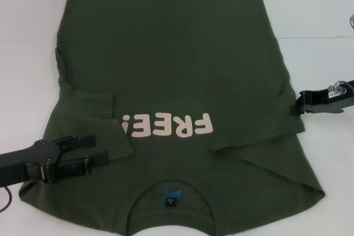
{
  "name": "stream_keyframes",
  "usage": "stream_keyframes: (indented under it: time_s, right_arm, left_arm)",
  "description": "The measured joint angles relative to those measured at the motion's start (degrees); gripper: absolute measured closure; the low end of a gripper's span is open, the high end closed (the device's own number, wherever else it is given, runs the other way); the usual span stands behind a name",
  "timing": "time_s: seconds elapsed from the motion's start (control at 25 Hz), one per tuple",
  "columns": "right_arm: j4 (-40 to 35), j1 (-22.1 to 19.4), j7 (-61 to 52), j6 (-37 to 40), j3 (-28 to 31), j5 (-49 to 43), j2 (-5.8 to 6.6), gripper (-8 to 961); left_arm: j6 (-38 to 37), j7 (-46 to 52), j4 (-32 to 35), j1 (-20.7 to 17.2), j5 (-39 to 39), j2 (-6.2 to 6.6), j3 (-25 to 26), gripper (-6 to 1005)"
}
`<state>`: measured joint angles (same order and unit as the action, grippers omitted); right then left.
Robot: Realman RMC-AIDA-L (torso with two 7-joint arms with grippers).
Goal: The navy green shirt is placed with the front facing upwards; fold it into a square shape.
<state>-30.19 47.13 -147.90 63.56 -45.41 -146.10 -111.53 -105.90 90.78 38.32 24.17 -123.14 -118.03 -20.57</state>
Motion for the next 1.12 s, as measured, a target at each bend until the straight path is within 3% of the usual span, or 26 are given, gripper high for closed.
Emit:
stream_keyframes:
  time_s: [0.2, 0.4, 0.72, 1.12]
  right_arm:
    - [-0.1, 0.7, -0.1, 0.8, -0.1, 0.0, 0.23, 929]
    - [-0.3, 1.3, -2.2, 4.1, -0.5, -0.6, 2.43, 920]
    - [-0.3, 0.7, -1.8, 3.7, -0.5, -0.9, 2.57, 653]
    - [0.1, 0.5, -1.6, 0.9, -0.5, -2.0, 1.07, 312]
  left_arm:
    - [0.0, -0.1, 0.0, 0.0, 0.0, 0.00, 0.0, 110]
    - [0.0, -0.1, 0.0, -0.1, 0.0, 0.00, 0.0, 110]
    - [0.0, -0.2, 0.0, -0.1, 0.0, 0.00, 0.0, 110]
    - [0.0, -0.2, 0.0, 0.1, 0.0, 0.00, 0.0, 110]
